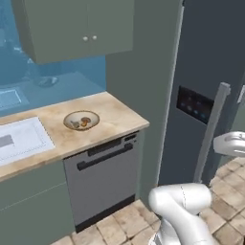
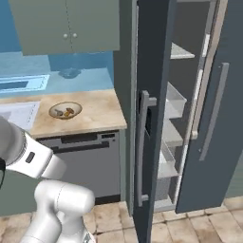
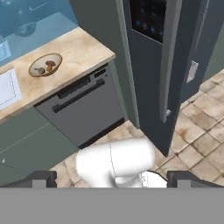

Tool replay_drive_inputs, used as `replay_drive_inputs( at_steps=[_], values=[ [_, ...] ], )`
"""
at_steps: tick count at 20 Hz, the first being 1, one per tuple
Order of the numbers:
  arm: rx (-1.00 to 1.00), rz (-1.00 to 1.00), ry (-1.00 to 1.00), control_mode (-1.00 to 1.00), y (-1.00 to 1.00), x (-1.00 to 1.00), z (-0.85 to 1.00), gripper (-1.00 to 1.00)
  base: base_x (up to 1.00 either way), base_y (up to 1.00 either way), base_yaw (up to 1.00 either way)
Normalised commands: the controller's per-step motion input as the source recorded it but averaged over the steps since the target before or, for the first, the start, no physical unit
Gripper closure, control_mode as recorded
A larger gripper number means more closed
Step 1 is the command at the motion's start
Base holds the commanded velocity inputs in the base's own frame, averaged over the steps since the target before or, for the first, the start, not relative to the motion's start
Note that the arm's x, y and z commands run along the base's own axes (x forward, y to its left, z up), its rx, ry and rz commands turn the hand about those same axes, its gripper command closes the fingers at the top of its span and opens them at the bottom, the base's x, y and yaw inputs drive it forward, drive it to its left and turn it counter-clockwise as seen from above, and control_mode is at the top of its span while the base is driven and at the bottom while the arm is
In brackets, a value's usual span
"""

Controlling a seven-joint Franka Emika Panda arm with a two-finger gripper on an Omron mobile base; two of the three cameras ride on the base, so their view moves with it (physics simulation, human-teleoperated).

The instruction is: Take the garlic, mango, and mushroom from the freezer and place them in the bowl on the counter.

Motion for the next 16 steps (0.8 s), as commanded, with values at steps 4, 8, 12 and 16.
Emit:
replay_drive_inputs(
  at_steps=[4,8,12,16],
  values=[
    [0.00,0.00,0.00,1.00,0.00,0.00,0.00,-1.00,-0.98,-0.40,-0.04],
    [0.00,0.00,0.00,1.00,0.00,0.00,0.00,-1.00,-0.07,-0.96,0.00],
    [0.00,0.00,0.00,1.00,0.00,0.00,0.00,-1.00,0.06,-1.00,0.11],
    [0.00,0.00,0.00,1.00,0.00,0.00,0.00,-1.00,0.10,-1.00,0.19]
  ],
)
